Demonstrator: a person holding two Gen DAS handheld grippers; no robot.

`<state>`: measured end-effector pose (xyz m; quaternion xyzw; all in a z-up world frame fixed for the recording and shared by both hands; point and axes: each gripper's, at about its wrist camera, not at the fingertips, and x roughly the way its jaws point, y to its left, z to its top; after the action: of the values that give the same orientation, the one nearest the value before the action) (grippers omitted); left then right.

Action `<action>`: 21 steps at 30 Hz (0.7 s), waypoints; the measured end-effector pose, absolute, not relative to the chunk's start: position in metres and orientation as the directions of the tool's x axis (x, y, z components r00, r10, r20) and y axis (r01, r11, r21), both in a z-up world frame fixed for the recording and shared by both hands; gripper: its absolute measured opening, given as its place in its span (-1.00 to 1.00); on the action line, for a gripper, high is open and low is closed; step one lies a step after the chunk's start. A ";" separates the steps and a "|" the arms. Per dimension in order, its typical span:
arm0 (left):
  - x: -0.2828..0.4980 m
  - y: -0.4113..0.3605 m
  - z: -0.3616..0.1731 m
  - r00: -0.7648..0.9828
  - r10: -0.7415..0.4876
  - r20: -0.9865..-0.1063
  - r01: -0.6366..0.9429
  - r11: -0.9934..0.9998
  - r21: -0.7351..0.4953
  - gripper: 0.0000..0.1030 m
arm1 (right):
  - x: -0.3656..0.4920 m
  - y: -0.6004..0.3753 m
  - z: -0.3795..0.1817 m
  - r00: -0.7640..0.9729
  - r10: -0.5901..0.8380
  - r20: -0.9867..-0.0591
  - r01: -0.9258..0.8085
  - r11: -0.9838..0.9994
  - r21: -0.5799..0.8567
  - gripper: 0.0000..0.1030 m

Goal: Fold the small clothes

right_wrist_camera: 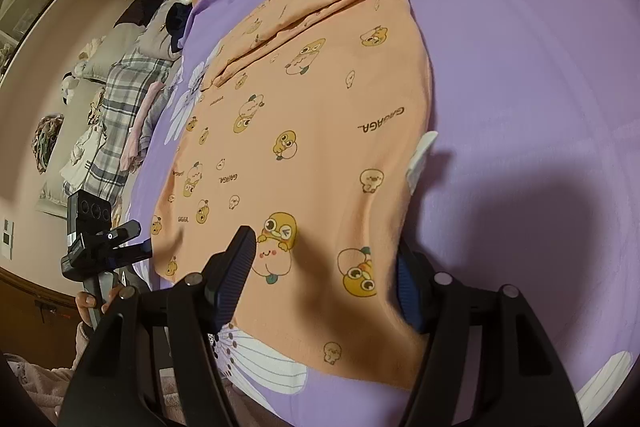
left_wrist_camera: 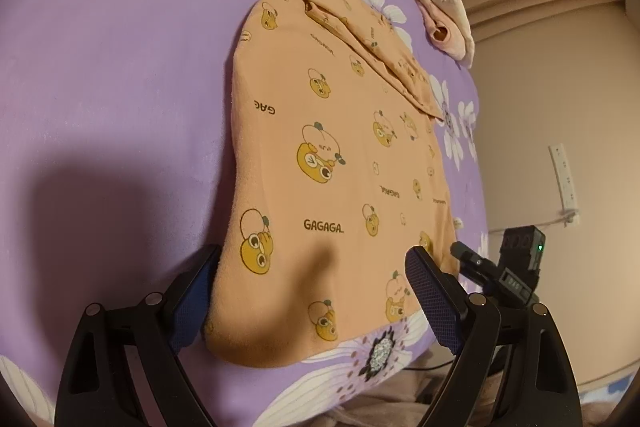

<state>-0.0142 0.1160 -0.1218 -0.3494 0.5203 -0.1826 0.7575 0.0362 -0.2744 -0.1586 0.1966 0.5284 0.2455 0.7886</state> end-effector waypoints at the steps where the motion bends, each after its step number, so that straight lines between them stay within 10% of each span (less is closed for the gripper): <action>1: -0.013 0.115 -0.122 0.392 -0.640 -0.661 -0.087 0.689 -0.719 0.73 | 0.036 -0.274 -0.159 0.322 0.597 -0.735 -0.178 0.801 0.572 0.29; 21: -0.015 0.128 -0.122 0.410 -0.668 -0.622 -0.100 0.644 -0.758 0.73 | 0.033 -0.273 -0.159 0.325 0.604 -0.728 -0.176 0.795 0.581 0.29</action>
<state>-0.0154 0.1281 -0.1216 -0.3769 0.5094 -0.1891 0.7502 0.0329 -0.2732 -0.1587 0.2036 0.5257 0.2475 0.7880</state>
